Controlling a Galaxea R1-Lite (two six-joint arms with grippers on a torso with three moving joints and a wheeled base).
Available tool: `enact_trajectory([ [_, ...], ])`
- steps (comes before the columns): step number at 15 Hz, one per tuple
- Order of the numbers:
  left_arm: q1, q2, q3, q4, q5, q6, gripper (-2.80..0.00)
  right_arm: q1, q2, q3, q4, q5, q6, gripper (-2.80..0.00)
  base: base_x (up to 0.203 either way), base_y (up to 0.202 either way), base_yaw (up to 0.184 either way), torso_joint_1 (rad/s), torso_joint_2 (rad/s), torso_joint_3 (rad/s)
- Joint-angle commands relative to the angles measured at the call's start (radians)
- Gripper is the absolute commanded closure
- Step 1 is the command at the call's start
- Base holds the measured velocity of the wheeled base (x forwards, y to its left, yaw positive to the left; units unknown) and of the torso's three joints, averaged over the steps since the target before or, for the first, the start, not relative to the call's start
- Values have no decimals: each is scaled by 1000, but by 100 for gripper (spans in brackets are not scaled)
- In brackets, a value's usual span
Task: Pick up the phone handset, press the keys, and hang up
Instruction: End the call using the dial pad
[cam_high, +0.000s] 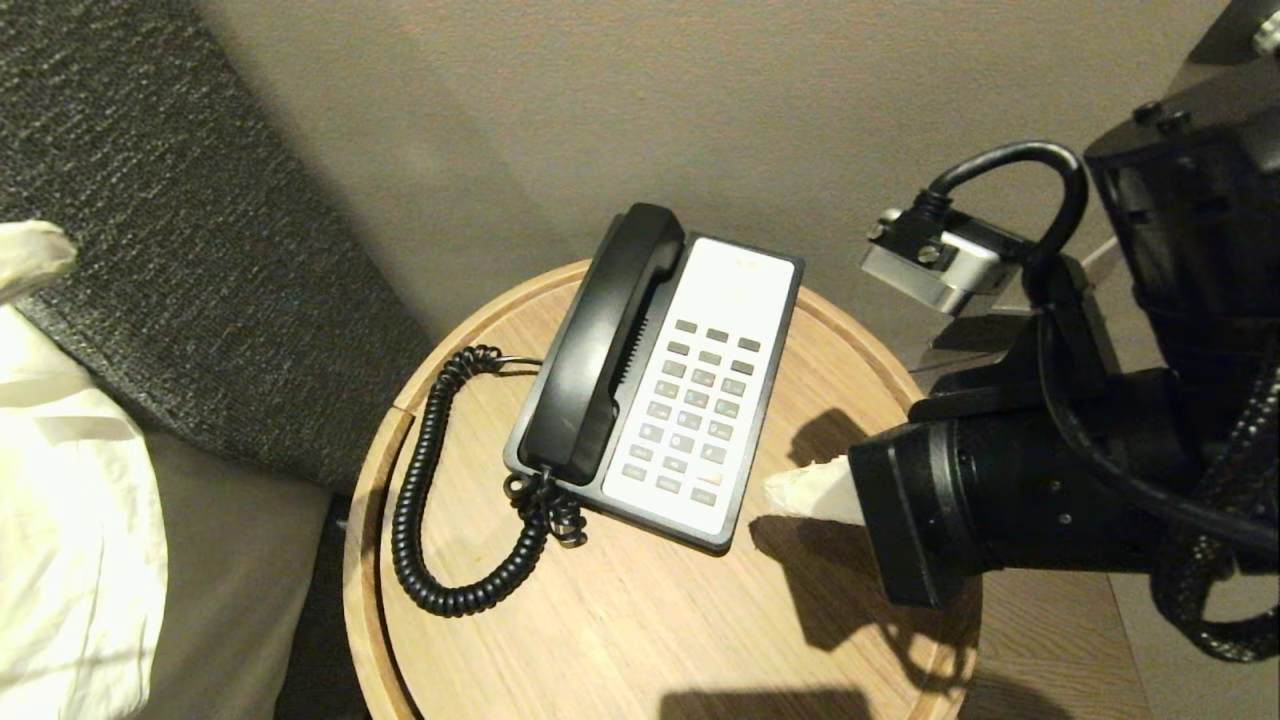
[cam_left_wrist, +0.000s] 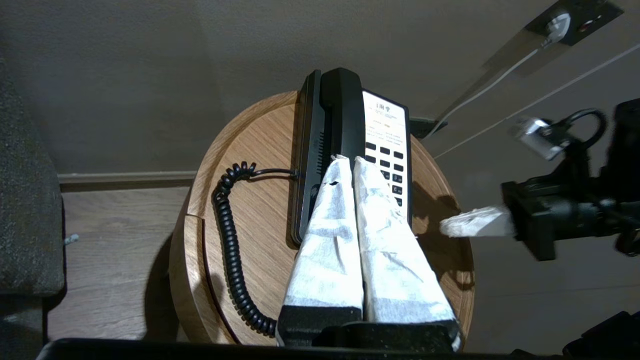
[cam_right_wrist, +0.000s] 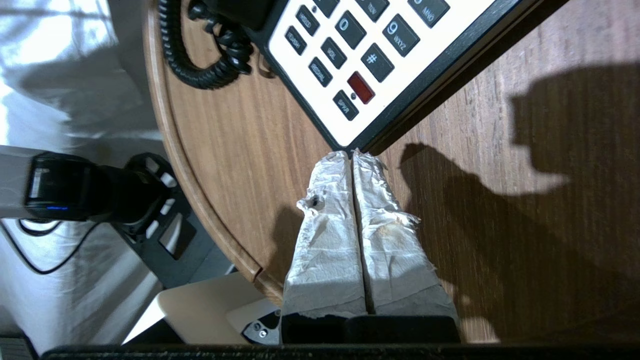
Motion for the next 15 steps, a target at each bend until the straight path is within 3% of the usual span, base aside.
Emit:
enact_trajectory([
  [1, 0, -16, 2, 0, 2, -2, 0, 4, 42, -7, -1, -1, -1, 0, 0, 0, 0, 0, 0, 0],
  [15, 0, -46, 19, 0, 2, -5, 0, 3, 138, -53, -15, -7, -5, 0, 0, 0, 0, 0, 0, 0],
])
